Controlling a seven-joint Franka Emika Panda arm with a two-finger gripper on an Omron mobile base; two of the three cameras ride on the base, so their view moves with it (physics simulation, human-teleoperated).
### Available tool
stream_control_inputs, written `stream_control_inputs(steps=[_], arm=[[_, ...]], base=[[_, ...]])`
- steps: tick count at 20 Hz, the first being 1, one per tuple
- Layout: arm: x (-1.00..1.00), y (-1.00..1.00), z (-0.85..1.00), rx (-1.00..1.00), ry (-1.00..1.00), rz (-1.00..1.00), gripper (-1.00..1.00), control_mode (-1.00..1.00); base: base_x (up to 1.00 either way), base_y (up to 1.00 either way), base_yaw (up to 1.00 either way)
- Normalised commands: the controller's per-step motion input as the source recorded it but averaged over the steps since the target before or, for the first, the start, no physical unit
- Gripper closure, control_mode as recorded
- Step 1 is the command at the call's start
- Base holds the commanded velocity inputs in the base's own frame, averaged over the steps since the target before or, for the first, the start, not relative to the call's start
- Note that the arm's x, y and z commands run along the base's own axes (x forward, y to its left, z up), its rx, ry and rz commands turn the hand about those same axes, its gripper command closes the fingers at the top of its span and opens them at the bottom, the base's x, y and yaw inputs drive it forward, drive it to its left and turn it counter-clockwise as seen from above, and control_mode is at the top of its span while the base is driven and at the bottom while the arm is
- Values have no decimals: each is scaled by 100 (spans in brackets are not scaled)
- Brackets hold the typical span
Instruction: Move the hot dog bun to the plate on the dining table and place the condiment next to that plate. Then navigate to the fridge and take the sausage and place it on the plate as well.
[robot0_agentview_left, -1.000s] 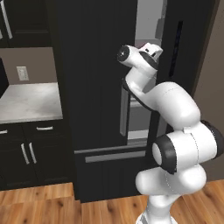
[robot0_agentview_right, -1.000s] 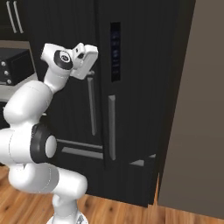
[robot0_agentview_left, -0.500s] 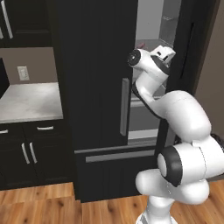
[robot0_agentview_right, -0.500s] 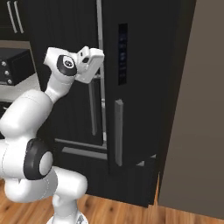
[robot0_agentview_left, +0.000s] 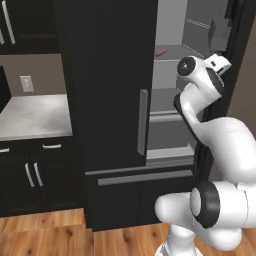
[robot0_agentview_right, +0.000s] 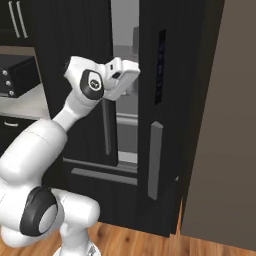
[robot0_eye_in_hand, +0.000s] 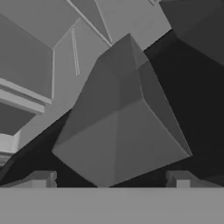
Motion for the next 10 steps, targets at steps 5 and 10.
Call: stream_control_inputs(steps=[5, 10], arm=[[-35, -96, 0, 13, 0, 0, -100, -100], [-26, -97, 0, 12, -1, 0, -100, -100]], base=[[0, 0, 0], [0, 0, 0]])
